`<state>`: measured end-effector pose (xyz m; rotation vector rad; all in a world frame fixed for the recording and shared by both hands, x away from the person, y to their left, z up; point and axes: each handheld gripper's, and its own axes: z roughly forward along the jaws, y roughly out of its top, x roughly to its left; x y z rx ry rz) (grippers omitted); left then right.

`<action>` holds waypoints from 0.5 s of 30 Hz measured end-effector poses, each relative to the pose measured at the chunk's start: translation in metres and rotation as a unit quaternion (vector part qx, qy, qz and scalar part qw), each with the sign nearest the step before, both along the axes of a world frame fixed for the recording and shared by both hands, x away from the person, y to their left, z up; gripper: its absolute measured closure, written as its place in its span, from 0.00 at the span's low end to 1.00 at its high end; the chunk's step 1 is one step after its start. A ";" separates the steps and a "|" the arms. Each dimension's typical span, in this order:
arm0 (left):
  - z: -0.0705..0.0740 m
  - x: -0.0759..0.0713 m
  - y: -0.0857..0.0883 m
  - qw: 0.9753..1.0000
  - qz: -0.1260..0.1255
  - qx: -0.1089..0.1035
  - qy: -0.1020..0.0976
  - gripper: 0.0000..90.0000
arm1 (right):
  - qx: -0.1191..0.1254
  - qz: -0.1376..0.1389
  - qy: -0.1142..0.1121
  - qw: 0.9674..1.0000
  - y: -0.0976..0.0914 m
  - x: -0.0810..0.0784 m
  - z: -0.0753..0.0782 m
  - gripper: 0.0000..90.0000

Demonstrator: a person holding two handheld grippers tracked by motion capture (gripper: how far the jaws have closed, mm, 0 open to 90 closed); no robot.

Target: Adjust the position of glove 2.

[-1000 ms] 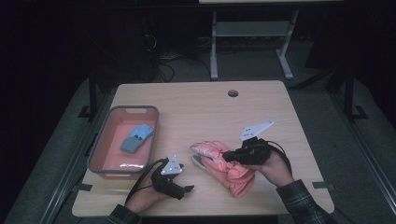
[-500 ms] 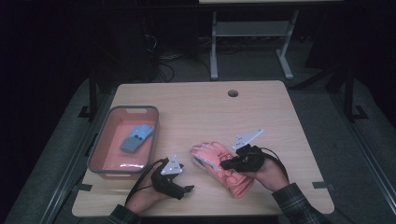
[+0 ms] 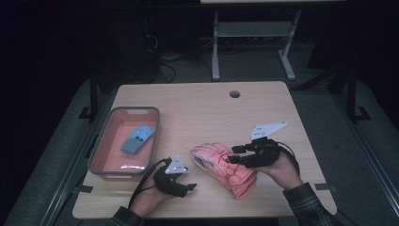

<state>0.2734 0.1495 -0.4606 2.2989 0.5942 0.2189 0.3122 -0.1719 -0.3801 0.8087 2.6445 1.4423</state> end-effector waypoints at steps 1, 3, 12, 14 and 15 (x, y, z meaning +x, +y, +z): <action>0.002 0.000 -0.002 1.000 0.000 -0.004 0.006 0.50 | 0.001 -0.010 0.000 1.000 -0.005 0.001 0.001 0.68; 0.003 0.000 -0.005 1.000 -0.002 -0.005 0.013 0.69 | -0.002 -0.023 -0.005 1.000 -0.018 0.004 0.000 0.77; 0.006 0.004 -0.022 1.000 -0.014 0.000 0.024 0.99 | -0.034 -0.052 -0.006 0.998 -0.054 0.004 -0.020 1.00; 0.007 0.007 -0.026 1.000 -0.008 -0.008 0.025 0.99 | -0.044 -0.053 -0.008 0.998 -0.059 0.003 -0.026 1.00; 0.006 0.008 -0.027 1.000 -0.005 -0.011 0.028 0.99 | -0.044 -0.055 -0.004 0.997 -0.061 0.001 -0.029 1.00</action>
